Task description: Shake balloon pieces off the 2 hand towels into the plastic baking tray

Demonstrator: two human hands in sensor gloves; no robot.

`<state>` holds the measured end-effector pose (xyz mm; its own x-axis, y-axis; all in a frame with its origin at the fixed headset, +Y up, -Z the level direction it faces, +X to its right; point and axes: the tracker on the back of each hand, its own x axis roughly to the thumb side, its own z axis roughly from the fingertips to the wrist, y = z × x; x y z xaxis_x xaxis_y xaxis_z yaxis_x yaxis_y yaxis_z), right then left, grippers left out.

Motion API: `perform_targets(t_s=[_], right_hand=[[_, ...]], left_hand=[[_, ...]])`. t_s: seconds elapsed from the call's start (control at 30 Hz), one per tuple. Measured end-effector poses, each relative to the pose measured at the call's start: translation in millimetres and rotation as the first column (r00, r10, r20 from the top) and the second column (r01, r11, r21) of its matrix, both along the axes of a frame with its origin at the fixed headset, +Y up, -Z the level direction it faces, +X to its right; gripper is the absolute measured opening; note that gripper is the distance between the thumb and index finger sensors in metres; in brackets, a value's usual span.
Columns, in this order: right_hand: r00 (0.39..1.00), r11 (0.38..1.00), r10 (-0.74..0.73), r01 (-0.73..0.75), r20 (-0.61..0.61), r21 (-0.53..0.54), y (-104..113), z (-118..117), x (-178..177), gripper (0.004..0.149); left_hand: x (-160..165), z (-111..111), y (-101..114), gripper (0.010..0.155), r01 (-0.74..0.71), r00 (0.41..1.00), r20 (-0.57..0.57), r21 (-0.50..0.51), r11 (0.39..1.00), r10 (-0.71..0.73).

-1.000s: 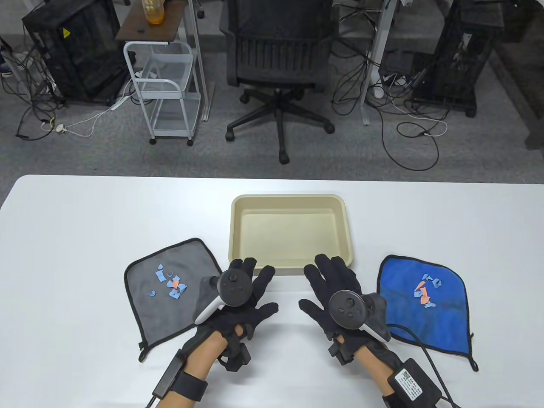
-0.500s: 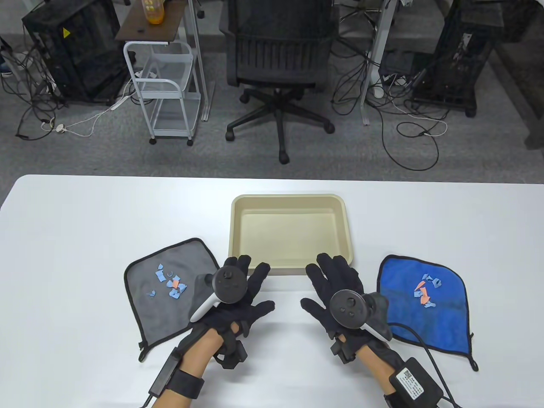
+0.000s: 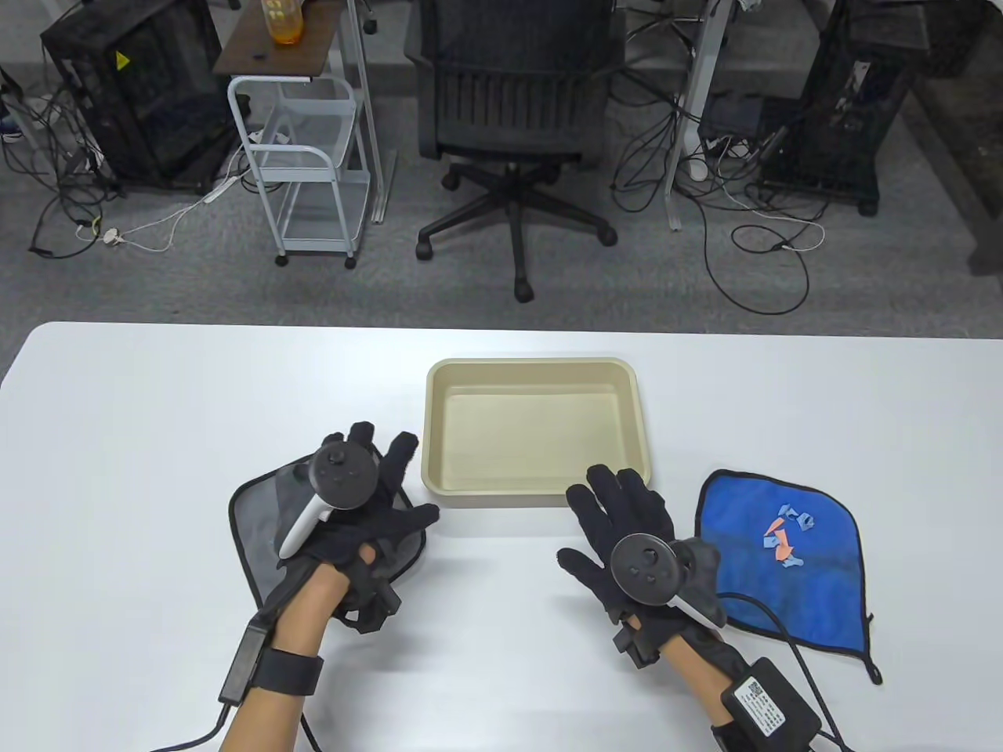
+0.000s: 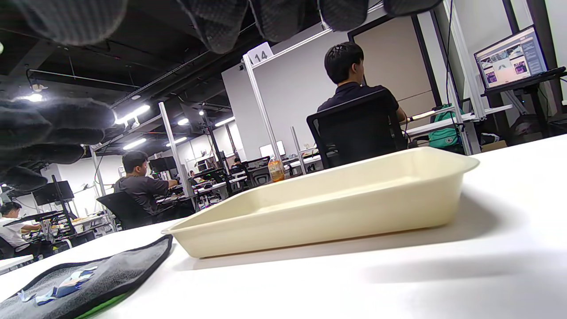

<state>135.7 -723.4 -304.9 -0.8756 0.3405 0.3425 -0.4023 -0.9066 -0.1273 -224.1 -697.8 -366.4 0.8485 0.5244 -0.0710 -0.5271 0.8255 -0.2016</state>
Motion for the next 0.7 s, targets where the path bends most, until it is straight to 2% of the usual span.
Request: perform_targets(t_s=[0.1, 0.27, 0.57, 0.7], right_hand=[[1.0, 1.0, 0.002, -0.002, 0.001, 0.003, 0.4, 0.7, 1.4, 0.076], [1.0, 1.0, -0.001, 0.001, 0.002, 0.008, 1.0, 0.6, 2.9, 0.076], [1.0, 1.0, 0.017, -0.017, 0.003, 0.005, 0.5, 0.8, 4.5, 0.076], [1.0, 1.0, 0.028, -0.028, 0.0, 0.007, 0.6, 1.1, 3.9, 0.076]], left_hand=[[-26.6, -11.7, -8.8, 0.092, -0.025, 0.994, -0.108, -0.062, 0.998, 0.018], [-58.6, -25.1, -39.7, 0.091, -0.083, 0.972, -0.23, -0.153, 0.985, 0.047], [-68.8, -36.8, -89.7, 0.091, -0.044, 0.959, -0.282, -0.276, 0.96, -0.037], [-66.4, -39.5, -104.7, 0.089, -0.019, 0.958, -0.278, -0.289, 0.957, -0.065]])
